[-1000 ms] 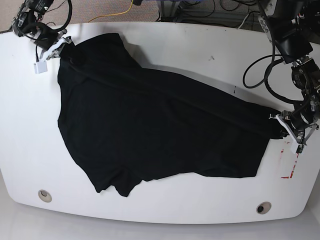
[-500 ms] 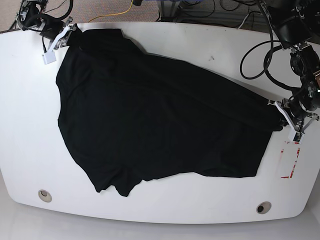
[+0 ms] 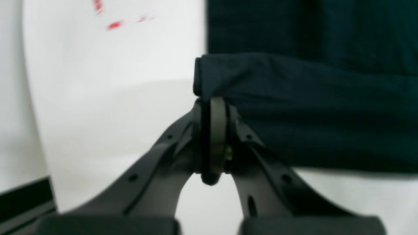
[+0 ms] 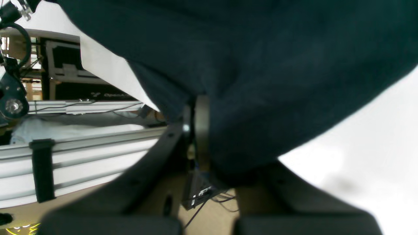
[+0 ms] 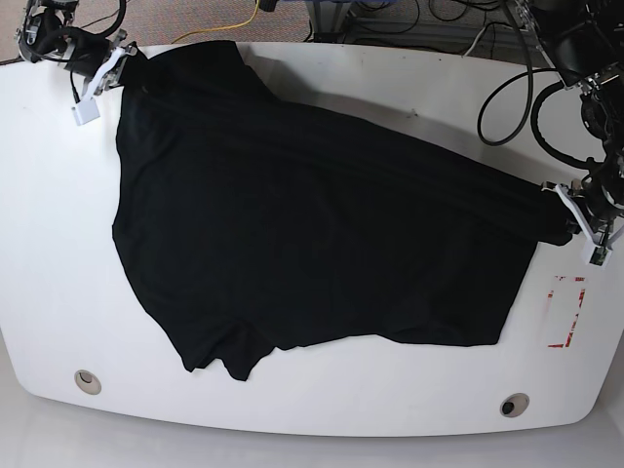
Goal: Layout the t-shirt on the table in an organized manner, then fold the t-shirt properly
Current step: 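Open the right gripper and shift it along the collar edge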
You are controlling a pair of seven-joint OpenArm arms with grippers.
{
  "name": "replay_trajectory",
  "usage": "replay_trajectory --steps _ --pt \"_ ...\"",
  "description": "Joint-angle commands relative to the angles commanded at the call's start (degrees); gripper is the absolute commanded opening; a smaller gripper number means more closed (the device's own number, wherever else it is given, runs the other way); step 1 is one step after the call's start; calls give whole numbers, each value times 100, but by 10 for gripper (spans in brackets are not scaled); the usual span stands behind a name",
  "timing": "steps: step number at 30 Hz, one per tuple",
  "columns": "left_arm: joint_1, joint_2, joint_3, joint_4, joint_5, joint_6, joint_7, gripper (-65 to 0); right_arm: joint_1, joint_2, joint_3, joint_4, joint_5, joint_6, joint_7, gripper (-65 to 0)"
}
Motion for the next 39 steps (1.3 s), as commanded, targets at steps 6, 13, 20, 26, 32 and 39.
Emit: replay_trajectory --steps 6,13,20,26,32,39 --pt "-26 18 18 9 -9 0 0 -650 185 -9 0 0 0 0 0 -650" --pt "-369 44 316 -44 9 0 0 -650 501 9 9 -422 0 0 0 -650" --pt "-703 53 545 -571 9 0 -132 -650 958 114 9 -941 0 0 0 -650" --pt "-993 149 659 -1152 18 0 -378 -650 1345 158 9 -1248 0 0 0 -650" --pt "-1231 158 659 -1714 18 0 -492 -650 1767 202 9 -1398 0 0 0 -650" --pt "-1354 158 976 -2312 9 119 -985 -650 2277 202 9 -1793 -188 0 0 -650"
